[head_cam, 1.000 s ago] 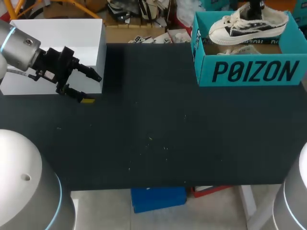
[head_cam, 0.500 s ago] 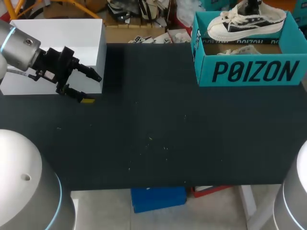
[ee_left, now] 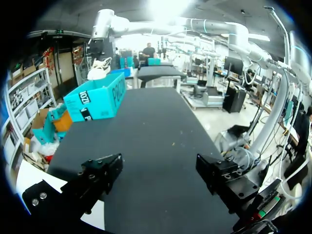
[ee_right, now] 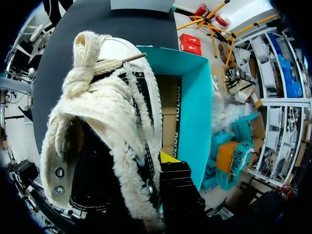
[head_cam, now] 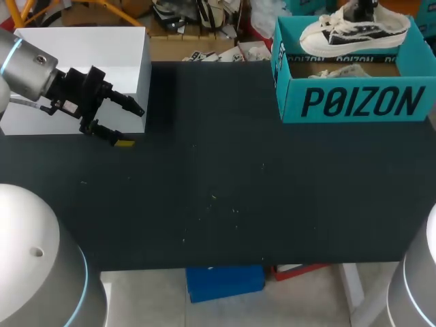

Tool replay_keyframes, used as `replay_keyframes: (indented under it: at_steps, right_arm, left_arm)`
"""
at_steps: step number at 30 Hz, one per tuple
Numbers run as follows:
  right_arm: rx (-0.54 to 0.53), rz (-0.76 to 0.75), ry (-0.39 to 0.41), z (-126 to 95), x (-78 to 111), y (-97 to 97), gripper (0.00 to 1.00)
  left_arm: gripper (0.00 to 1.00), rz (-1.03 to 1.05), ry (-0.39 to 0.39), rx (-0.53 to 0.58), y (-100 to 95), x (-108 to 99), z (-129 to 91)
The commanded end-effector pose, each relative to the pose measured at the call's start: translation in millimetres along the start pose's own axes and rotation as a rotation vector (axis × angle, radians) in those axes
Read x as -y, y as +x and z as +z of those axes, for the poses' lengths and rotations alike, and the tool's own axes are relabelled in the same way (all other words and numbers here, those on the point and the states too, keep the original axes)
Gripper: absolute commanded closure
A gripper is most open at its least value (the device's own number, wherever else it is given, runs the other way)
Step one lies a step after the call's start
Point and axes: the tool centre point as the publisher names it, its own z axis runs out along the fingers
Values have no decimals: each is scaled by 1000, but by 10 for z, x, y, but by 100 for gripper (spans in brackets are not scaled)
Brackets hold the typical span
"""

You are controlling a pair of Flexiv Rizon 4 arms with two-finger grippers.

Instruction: Take the shoe out of the shoebox, open the shoe tongue, remove and reinsert the insole, then place the shoe into the shoebox

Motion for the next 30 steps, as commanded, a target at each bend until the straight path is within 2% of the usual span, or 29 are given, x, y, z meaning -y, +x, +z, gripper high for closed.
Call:
replay_keyframes:
  at_steps: [1, 10, 18, 30]
  right_arm:
    - [-14, 6, -19, 87, 140, -212, 100]
    - [-62, 11, -29, 319, 307, -524, 100]
    - [-79, -15, -46, 509, 286, -763, 100]
    - [-100, -16, -68, 894, 216, -912, 100]
  left_arm:
    - [0, -1, -3, -3, 1, 1, -4]
    - [0, -1, -3, -3, 1, 1, -4]
    - [0, -1, -3, -3, 1, 1, -4]
    - [0, -1, -3, -3, 1, 1, -4]
